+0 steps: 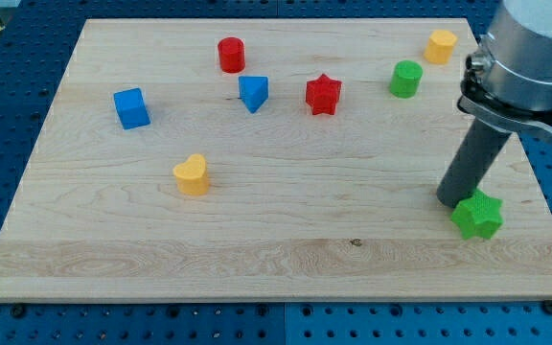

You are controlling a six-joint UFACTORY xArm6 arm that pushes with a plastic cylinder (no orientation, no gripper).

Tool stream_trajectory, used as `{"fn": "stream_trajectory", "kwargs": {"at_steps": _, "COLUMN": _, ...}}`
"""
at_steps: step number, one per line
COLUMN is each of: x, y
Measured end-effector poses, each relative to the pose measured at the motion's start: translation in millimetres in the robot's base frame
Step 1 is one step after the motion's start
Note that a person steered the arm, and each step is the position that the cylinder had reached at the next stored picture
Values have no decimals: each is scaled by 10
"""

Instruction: Push green star to bottom right

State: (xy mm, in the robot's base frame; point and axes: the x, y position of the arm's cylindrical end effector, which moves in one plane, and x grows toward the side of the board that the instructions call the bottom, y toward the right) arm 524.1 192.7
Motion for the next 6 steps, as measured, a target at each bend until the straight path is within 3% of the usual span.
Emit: {"fn": "stream_trajectory", "kwargs": {"at_steps": 6, "x": 262, "y": 295}}
